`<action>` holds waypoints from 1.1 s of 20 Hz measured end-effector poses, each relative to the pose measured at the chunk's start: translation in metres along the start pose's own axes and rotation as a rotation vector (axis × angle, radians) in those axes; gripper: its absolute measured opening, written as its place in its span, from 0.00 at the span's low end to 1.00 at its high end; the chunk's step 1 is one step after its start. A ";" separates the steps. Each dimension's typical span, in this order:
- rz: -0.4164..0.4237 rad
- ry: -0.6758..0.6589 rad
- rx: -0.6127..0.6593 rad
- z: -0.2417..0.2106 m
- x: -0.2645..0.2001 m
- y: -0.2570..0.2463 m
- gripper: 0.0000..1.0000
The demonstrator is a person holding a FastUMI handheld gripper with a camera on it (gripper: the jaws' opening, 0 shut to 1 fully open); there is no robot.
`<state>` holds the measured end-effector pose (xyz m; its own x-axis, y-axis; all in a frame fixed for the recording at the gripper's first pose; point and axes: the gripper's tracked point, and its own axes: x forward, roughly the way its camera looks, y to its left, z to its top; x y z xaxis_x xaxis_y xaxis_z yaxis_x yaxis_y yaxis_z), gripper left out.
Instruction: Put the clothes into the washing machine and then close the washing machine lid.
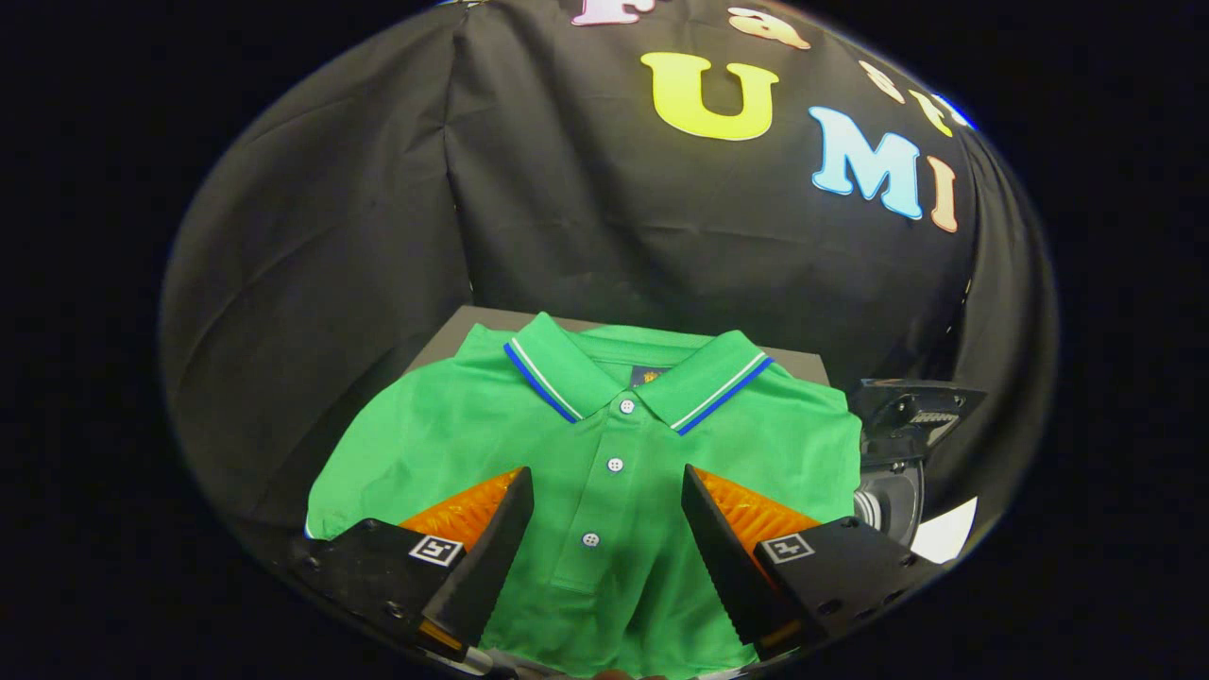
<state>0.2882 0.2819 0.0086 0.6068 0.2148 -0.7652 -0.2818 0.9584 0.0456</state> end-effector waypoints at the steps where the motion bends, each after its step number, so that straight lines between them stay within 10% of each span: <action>1: -0.004 0.012 -0.016 -0.003 0.004 0.001 0.98; 13: 0.045 0.012 -0.038 -0.012 0.013 0.004 0.96; 16: 0.064 0.034 -0.056 -0.014 0.012 0.002 0.72; 19: 0.056 0.012 -0.033 -0.008 0.012 -0.006 0.16; 22: 0.062 -0.004 -0.039 -0.004 0.013 -0.008 0.02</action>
<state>0.2952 0.2763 -0.0041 0.5906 0.2742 -0.7590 -0.3474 0.9353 0.0676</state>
